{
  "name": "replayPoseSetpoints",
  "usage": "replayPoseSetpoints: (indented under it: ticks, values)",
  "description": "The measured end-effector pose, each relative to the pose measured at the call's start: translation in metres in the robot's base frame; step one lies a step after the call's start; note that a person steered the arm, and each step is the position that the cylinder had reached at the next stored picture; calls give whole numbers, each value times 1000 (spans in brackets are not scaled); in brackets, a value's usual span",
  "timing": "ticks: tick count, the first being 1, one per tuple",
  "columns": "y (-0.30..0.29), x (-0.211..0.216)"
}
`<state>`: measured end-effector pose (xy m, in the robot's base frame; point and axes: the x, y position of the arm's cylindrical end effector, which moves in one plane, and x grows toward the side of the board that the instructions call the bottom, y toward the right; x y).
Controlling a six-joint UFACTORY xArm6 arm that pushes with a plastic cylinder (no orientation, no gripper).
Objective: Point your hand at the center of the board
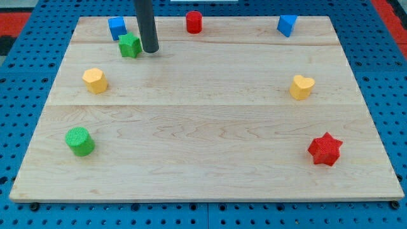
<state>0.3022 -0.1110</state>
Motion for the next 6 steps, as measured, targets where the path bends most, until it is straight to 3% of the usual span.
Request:
replayPoseSetpoints:
  ticks: [3, 4, 6]
  values:
    - [-53, -17]
    - [-13, -12]
    - [68, 60]
